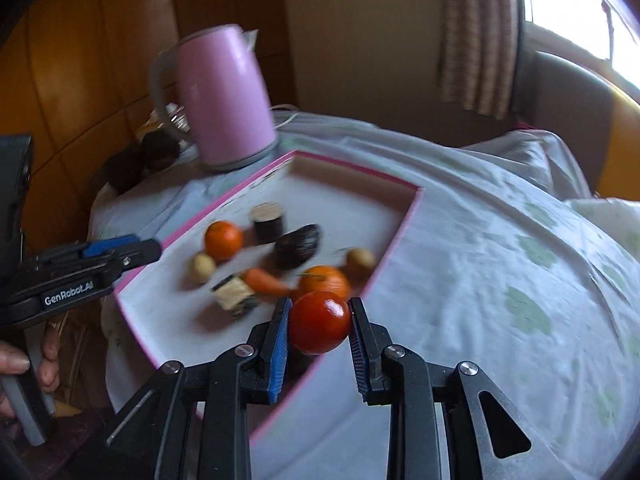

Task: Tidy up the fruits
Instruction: 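Carry the cherry tomato into the tray with right gripper and release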

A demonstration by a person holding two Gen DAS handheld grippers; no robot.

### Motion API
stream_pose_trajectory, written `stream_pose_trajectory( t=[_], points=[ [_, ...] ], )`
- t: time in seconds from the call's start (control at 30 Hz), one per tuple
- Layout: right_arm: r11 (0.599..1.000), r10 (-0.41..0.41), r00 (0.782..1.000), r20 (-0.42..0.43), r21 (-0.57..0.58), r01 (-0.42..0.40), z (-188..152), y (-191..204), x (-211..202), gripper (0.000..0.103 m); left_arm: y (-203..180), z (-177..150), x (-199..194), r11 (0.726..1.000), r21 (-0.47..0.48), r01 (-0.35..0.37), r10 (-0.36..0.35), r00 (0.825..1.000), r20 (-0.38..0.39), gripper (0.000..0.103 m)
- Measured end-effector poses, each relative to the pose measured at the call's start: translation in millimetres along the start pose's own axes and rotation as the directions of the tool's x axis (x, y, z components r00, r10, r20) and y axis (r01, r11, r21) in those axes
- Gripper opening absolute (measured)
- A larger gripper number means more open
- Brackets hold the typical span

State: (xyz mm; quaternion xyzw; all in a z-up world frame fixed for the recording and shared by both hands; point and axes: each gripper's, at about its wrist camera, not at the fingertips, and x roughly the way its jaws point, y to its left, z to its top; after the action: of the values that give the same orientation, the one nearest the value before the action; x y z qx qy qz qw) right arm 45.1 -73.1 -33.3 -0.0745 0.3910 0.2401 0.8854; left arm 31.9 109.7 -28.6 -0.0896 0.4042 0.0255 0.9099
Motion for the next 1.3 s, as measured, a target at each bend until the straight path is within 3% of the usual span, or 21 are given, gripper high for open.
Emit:
stream_pose_trajectory(
  t=[0.27, 0.47, 0.67, 0.77, 0.87, 1.0, 1.07, 1.27, 1.3],
  points=[
    [0.997, 0.030, 0.996, -0.083, -0.065, -0.036, -3.7, 29.2, 28.8, 0.029, 2.9, -0.8, -0.4, 1.000, -0.006, -0.015, 0.015, 1.000, -0.004, 0.038],
    [0.998, 0.028, 0.997, -0.077, -0.058, -0.033, -5.3, 32.7, 34.5, 0.033, 3.1, -0.7, -4.6, 1.000, -0.005, -0.026, 0.026, 1.000, 0.007, 0.038],
    [1.000, 0.023, 1.000, -0.013, -0.008, -0.023, -6.5, 33.9, 18.0, 0.047, 0.2, -1.9, -11.1, 0.999, 0.002, -0.038, 0.038, 0.999, 0.027, 0.038],
    [0.999, -0.016, 0.999, 0.045, 0.037, 0.015, -7.3, 32.3, 4.3, 0.063, -2.9, -2.8, -16.9, 0.999, 0.015, -0.047, 0.046, 0.998, 0.051, 0.039],
    [0.994, -0.065, 0.995, 0.079, 0.088, 0.058, -7.6, 29.4, -5.8, 0.070, -8.4, -4.4, -25.3, 0.998, 0.036, -0.050, 0.047, 0.995, 0.084, 0.051],
    [0.983, -0.123, 0.987, 0.101, 0.146, 0.107, -8.8, 24.0, -14.0, 0.078, -17.6, -7.2, -37.2, 0.996, 0.068, -0.052, 0.043, 0.990, 0.131, 0.057],
    [0.980, -0.138, 0.985, 0.101, 0.158, 0.121, -10.0, 22.2, -15.4, 0.079, -23.0, -8.3, -40.7, 0.995, 0.082, -0.061, 0.049, 0.989, 0.140, 0.066],
    [0.974, -0.165, 0.979, 0.117, 0.176, 0.143, -12.1, 16.6, -23.5, 0.080, -32.1, -10.2, -46.9, 0.993, 0.083, -0.083, 0.068, 0.984, 0.162, 0.067],
    [0.974, -0.167, 0.979, 0.119, 0.177, 0.145, -12.8, 16.3, -24.4, 0.080, -32.8, -10.2, -47.2, 0.992, 0.074, -0.099, 0.085, 0.982, 0.167, 0.074]
  ],
)
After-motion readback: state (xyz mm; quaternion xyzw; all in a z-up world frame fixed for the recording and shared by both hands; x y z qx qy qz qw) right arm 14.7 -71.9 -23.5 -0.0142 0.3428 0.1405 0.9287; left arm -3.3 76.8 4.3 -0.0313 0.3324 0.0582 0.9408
